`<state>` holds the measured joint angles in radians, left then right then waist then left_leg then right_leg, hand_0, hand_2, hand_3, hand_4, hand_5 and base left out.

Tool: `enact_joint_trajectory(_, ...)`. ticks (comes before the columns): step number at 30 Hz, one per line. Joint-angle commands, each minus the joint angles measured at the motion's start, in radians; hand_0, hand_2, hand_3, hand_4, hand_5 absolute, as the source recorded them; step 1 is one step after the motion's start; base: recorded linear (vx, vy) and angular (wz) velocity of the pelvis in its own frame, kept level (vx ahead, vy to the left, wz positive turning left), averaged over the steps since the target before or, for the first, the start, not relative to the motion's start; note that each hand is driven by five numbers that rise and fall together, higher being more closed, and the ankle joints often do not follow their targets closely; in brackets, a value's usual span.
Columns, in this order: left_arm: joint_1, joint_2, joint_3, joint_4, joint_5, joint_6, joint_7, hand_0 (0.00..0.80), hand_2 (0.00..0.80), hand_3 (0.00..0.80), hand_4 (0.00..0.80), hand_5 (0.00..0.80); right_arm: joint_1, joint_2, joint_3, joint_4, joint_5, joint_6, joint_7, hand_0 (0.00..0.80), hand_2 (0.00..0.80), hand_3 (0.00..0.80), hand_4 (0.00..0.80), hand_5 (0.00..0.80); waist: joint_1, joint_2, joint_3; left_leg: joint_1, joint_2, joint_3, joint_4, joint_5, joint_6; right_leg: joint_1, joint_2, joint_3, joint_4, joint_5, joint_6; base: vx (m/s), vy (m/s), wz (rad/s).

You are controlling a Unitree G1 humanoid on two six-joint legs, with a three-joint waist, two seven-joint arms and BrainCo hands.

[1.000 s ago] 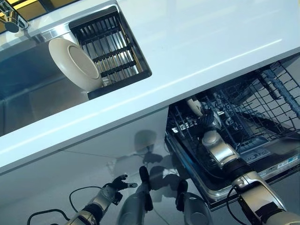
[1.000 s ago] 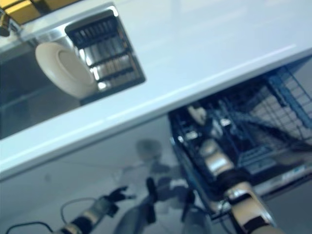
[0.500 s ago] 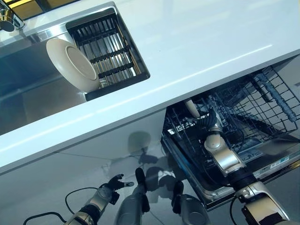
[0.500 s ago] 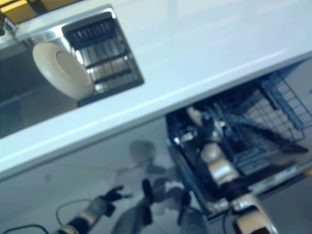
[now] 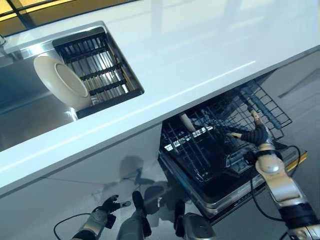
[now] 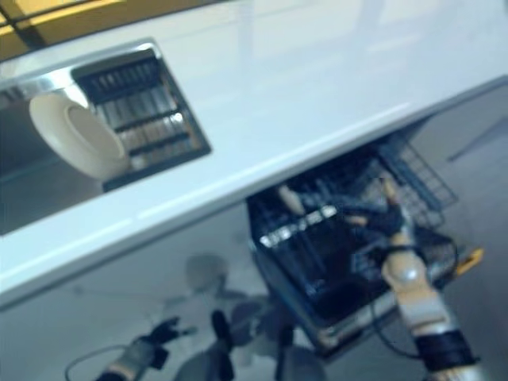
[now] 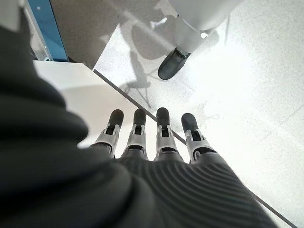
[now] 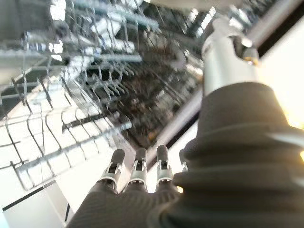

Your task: Take plates into dishwasher

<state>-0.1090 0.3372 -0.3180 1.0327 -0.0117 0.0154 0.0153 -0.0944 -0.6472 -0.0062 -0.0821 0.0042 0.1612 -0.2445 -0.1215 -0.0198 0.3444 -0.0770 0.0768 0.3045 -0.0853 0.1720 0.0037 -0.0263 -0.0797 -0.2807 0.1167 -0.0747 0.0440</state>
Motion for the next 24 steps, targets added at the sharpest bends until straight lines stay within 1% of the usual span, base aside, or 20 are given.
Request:
enact_joint_trajectory(1,0.006,0.004,0.039,0.015,0.049,-0.016,0.01,0.0,0.0,0.0,0.0,0.0,0.01,-0.033,-0.085,-0.111,0.104,-0.14,-0.005,0.0,0.0,0.0,0.0,0.0,-0.007,-0.013,-0.058,0.101,-0.02,0.05,-0.002,-0.199,0.01,-0.006,0.053,0.014,0.025,-0.07,-0.021,-0.021,-0.025,-0.09)
enact_joint_trajectory(2,0.012,0.003,0.041,0.022,0.045,-0.021,0.013,0.0,0.0,0.0,0.0,0.0,0.021,-0.028,-0.104,-0.136,0.131,-0.191,-0.004,0.0,0.0,0.0,0.0,0.0,-0.012,-0.015,-0.066,0.105,-0.018,0.056,-0.002,-0.202,0.009,0.002,0.055,0.017,0.018,-0.069,-0.021,-0.016,-0.02,-0.15)
enact_joint_trajectory(4,0.017,0.0,0.042,0.028,0.042,-0.023,0.016,0.0,0.0,0.0,0.0,0.0,0.028,-0.023,-0.12,-0.162,0.149,-0.217,0.005,0.0,0.0,0.0,0.0,0.0,-0.016,-0.018,-0.076,0.109,-0.016,0.063,-0.002,-0.204,0.008,0.01,0.058,0.019,0.011,-0.068,-0.021,-0.009,-0.018,-0.18)
enact_joint_trajectory(5,0.021,-0.001,0.043,0.034,0.041,-0.026,0.016,0.0,0.0,0.0,0.0,0.0,0.035,-0.022,-0.131,-0.18,0.172,-0.242,0.008,0.0,0.0,0.0,0.0,0.0,-0.018,-0.019,-0.085,0.112,-0.015,0.068,-0.002,-0.205,0.008,0.017,0.06,0.021,0.004,-0.067,-0.022,-0.012,-0.025,-0.12)
enact_joint_trajectory(8,0.029,-0.008,0.041,0.063,0.031,-0.039,0.02,0.0,0.0,0.0,0.0,0.0,0.031,-0.011,-0.153,-0.227,0.308,-0.326,0.045,0.0,0.0,0.0,0.0,0.0,-0.026,-0.021,-0.112,0.121,-0.009,0.085,-0.002,-0.209,0.003,0.036,0.066,0.025,-0.012,-0.068,-0.027,-0.008,-0.016,-0.05)
enact_joint_trajectory(11,0.038,-0.015,0.034,0.086,0.025,-0.051,0.023,0.0,0.0,0.0,0.0,0.0,0.022,0.012,-0.157,-0.256,0.485,-0.371,0.125,0.0,0.0,0.0,0.0,0.0,-0.028,-0.021,-0.138,0.128,-0.005,0.094,-0.002,-0.212,0.0,0.052,0.07,0.027,-0.023,-0.07,-0.033,-0.004,-0.027,-0.15)
enact_joint_trajectory(13,0.041,-0.018,0.03,0.094,0.021,-0.052,0.022,0.0,0.0,0.0,0.0,0.0,0.016,0.033,-0.155,-0.27,0.618,-0.382,0.192,0.0,0.0,0.0,0.0,0.0,-0.028,-0.022,-0.15,0.132,-0.003,0.1,-0.002,-0.211,-0.001,0.059,0.071,0.026,-0.026,-0.072,-0.038,-0.001,-0.026,-0.08)
enact_joint_trajectory(15,0.044,-0.024,0.025,0.112,0.017,-0.061,0.019,0.0,0.0,0.0,0.0,0.0,-0.002,0.079,-0.146,-0.298,0.808,-0.357,0.317,0.0,0.0,0.0,0.0,0.0,-0.028,-0.022,-0.168,0.136,-0.001,0.106,-0.002,-0.21,-0.003,0.07,0.073,0.022,-0.035,-0.074,-0.046,0.003,-0.014,-0.02)
enact_joint_trajectory(18,0.042,-0.029,0.02,0.126,0.019,-0.059,0.01,0.0,0.0,0.0,0.0,0.0,-0.037,0.156,-0.119,-0.343,1.093,-0.275,0.482,0.0,0.0,0.0,0.0,0.0,-0.022,-0.022,-0.186,0.14,0.0,0.11,-0.002,-0.206,-0.005,0.082,0.074,0.013,-0.046,-0.074,-0.054,0.0,0.0,0.0)
enact_joint_trajectory(19,0.04,-0.029,0.02,0.128,0.02,-0.058,0.009,0.0,0.0,0.0,0.0,0.0,-0.045,0.169,-0.115,-0.347,1.145,-0.255,0.504,0.0,0.0,0.0,0.0,0.0,-0.02,-0.023,-0.187,0.14,0.001,0.11,-0.002,-0.206,-0.005,0.084,0.074,0.011,-0.048,-0.074,-0.056,0.0,0.0,0.0)
enact_joint_trajectory(21,0.032,-0.034,0.006,0.148,0.019,-0.059,0.002,0.0,0.0,0.0,0.0,0.0,-0.104,0.254,-0.079,-0.387,1.334,-0.214,0.563,0.0,0.0,0.0,0.0,0.0,-0.005,-0.024,-0.201,0.142,0.0,0.104,-0.002,-0.203,-0.006,0.094,0.074,0.0,-0.058,-0.074,-0.062,0.01,-0.032,0.01)
enact_joint_trajectory(22,0.03,-0.037,0.003,0.152,0.018,-0.059,0.001,0.0,0.0,0.0,0.0,0.0,-0.126,0.281,-0.066,-0.402,1.397,-0.198,0.582,0.0,0.0,0.0,0.0,0.0,0.001,-0.025,-0.205,0.142,0.0,0.1,-0.002,-0.201,-0.007,0.097,0.074,-0.004,-0.062,-0.074,-0.064,0.0,0.0,0.0)
enact_joint_trajectory(24,0.03,-0.042,-0.001,0.159,0.018,-0.061,0.001,0.0,0.0,0.0,0.0,0.0,-0.159,0.32,-0.042,-0.431,1.453,-0.2,0.593,0.0,0.0,0.0,0.0,0.0,0.012,-0.025,-0.211,0.143,-0.001,0.093,-0.002,-0.199,-0.009,0.102,0.073,-0.01,-0.067,-0.073,-0.067,0.014,-0.002,0.03)
